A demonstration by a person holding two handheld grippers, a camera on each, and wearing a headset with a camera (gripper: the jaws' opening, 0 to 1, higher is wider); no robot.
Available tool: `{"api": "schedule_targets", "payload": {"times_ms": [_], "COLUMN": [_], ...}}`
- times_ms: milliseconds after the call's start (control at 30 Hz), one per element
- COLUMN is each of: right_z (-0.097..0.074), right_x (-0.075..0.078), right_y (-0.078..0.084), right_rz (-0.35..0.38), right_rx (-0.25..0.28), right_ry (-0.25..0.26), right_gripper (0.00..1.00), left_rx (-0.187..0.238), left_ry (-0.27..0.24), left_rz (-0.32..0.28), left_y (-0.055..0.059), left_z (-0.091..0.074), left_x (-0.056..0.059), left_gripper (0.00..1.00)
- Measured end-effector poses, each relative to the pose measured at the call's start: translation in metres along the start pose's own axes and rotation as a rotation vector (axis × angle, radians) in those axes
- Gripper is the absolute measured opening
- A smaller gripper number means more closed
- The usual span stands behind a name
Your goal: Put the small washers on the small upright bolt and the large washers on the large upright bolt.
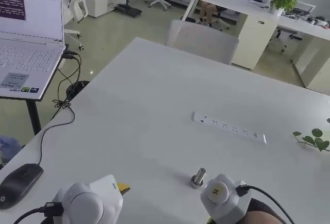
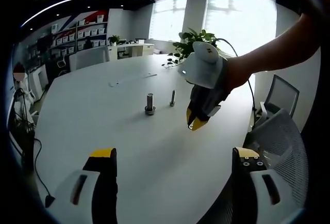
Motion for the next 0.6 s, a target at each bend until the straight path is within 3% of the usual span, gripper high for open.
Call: {"api": "schedule_targets", "payload": {"times_ms": [367,600], "right_z": [-0.015,-0.024], "right_x": [0.015,0.037], "right_y": [0.019,0.033], "right_rz": [0.001,0.018], "right_rx": [-0.022,-0.037], "right_ry": [0.007,0.025], "right_gripper": [0.13,0.13], "left_rx": [0.005,0.001], "left_ry": [0.002,0.009], "left_rz": [0.001,0.006], "left_y": [-0.005,-0.006], "left_z": [0.002,0.006], "left_x": [0.003,0.006], "left_gripper": [0.92,0.92]}}
Point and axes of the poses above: the centre of the closed fingertips' face, and the gripper's own axes: z roughly forward along the fingers, x roughly to its right, y roughly out of its underside, the point moved 1 cm from there along -z, roughly backward along the fingers, and after that the axes turned 10 degrees about y, right-handed, at the moved point
